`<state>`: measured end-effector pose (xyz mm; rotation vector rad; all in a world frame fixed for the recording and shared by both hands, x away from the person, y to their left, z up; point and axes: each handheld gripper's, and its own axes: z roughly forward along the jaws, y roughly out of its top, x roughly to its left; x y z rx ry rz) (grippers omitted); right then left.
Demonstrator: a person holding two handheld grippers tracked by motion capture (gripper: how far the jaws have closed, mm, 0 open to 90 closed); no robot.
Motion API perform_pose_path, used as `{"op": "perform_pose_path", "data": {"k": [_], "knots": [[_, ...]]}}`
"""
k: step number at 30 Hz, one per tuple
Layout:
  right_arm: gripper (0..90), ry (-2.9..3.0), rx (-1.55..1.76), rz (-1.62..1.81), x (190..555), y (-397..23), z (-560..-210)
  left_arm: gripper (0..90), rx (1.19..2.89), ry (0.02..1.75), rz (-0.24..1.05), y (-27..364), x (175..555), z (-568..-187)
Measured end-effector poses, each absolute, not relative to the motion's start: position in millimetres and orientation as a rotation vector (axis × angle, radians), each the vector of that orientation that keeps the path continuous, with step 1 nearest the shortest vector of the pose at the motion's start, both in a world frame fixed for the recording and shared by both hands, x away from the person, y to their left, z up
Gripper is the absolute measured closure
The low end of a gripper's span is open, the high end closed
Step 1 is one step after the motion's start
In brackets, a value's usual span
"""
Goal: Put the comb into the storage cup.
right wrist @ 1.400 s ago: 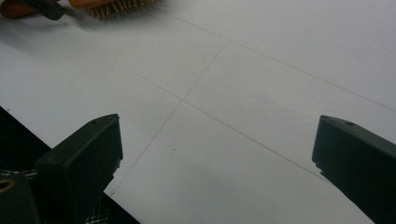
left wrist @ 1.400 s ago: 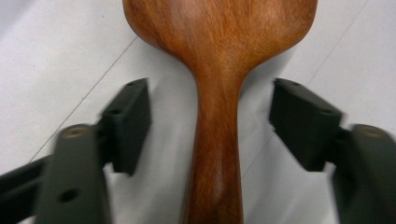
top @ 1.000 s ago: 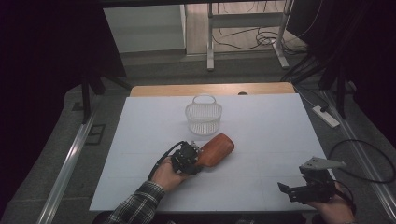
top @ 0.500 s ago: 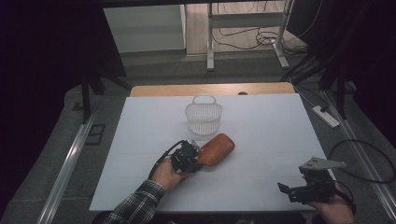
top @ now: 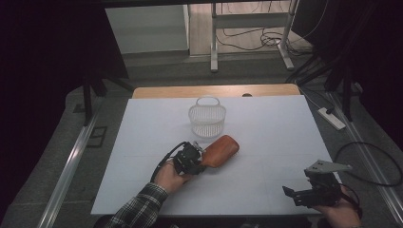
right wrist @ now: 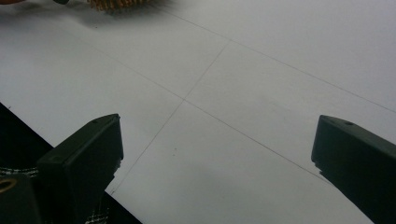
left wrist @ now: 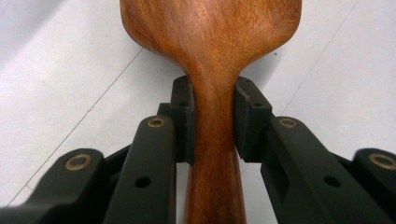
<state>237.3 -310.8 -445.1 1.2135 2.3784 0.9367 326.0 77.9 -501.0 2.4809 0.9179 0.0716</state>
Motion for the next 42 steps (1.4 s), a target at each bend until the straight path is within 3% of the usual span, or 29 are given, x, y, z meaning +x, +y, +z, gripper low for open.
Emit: {"op": "perform_pose_path", "data": {"k": [20,42], "knots": [[2.0,2.372,1.207,0.946,236.5,-311.3,-444.5,72.1,2.314,0.882,0.054,90.1,319.5,-479.9],[0.0,2.306,1.118,1.105,234.7,-305.9,-434.9,72.0,2.193,0.799,0.122,99.8,302.4,-456.3]]}}
